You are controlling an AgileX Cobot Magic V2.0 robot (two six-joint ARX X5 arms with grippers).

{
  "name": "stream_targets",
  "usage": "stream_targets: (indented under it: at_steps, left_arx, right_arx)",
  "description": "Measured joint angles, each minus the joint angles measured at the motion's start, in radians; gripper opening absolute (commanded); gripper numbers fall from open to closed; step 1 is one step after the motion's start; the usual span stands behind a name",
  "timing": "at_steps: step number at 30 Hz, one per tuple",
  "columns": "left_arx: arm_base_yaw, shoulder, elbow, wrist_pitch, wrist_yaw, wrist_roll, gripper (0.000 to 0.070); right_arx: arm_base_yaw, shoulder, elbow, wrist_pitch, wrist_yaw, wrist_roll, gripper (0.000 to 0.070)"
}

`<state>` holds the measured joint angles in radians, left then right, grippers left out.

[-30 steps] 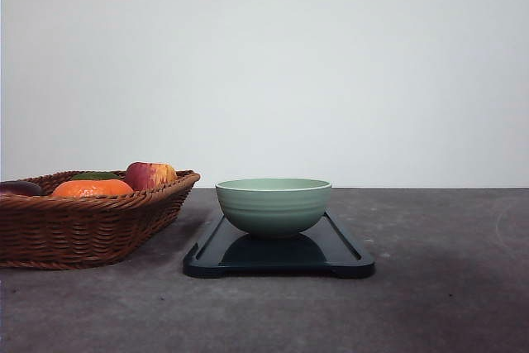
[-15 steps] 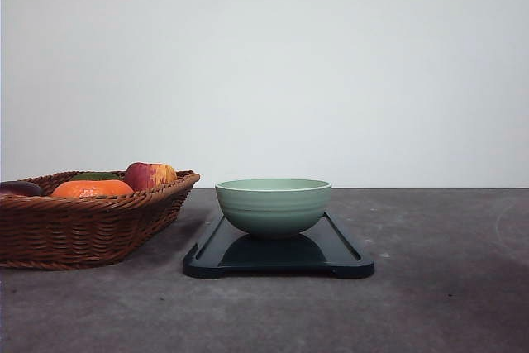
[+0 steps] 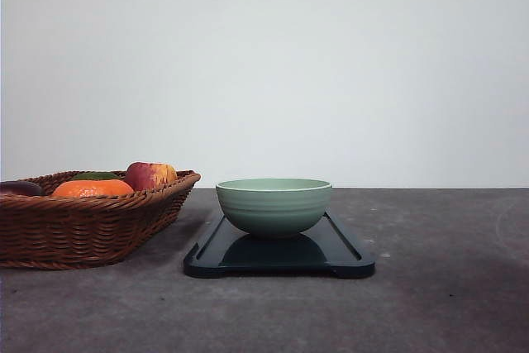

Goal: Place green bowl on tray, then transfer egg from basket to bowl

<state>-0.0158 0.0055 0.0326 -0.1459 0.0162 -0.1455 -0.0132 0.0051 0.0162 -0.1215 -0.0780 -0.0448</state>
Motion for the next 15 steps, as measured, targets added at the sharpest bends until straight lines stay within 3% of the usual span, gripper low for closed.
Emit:
stream_targets:
  at_steps: [15]
  left_arx:
    - [0.0,0.0,0.0,0.0,0.0,0.0,0.0]
  right_arx:
    - [0.0,0.0,0.0,0.007,0.0,0.0,0.0015]
